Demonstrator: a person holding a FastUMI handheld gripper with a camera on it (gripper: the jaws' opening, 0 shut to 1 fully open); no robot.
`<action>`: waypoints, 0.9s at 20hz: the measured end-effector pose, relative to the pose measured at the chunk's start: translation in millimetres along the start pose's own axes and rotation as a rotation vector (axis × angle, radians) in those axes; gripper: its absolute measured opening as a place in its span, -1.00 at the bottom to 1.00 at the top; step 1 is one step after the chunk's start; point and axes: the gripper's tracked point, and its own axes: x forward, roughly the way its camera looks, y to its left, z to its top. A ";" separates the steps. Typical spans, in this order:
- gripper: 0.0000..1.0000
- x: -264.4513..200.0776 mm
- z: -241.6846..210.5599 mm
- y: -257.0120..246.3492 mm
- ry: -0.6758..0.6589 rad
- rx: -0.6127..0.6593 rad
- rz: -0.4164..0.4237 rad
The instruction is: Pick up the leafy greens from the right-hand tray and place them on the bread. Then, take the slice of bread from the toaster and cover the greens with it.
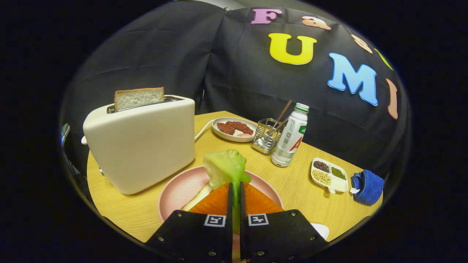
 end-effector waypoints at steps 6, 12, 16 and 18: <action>-0.79 2.4 -23.3 3.5 0.075 0.018 0.015; -0.16 -7.0 -9.4 3.3 0.019 0.054 0.017; -0.15 -21.7 19.2 -5.6 -0.122 0.121 -0.040; -0.15 -29.5 28.1 -3.9 -0.156 0.136 -0.052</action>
